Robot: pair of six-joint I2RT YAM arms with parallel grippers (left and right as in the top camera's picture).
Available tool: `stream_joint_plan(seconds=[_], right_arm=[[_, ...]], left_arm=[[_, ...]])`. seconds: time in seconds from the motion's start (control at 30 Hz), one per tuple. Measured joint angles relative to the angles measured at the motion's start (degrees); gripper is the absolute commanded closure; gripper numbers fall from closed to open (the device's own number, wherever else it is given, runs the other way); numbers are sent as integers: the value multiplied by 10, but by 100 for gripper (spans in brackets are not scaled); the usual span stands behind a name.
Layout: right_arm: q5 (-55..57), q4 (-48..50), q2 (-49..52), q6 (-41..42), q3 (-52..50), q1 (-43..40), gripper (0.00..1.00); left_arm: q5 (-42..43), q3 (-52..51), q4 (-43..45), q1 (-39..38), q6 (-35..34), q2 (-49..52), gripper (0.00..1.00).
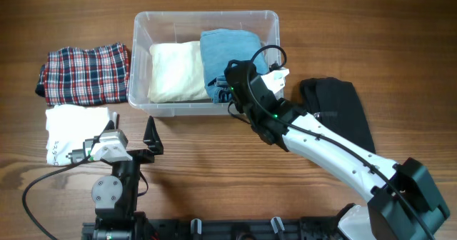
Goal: Pack container
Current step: 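Lower the jeans into the box beside the cream cloth and press flat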
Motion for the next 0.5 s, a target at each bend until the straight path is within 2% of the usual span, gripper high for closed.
stream_joint_plan(seconds=[0.1,0.27,0.5], right_arm=[[2,13,0,-7,0,0,31],[1,76,0,-64,0,0,31],[1,79,-1,-109,0,0,28]], left_arm=[[0,0,0,0,0,0,0],[0,0,0,0,0,0,0],[0,0,0,0,0,0,0]])
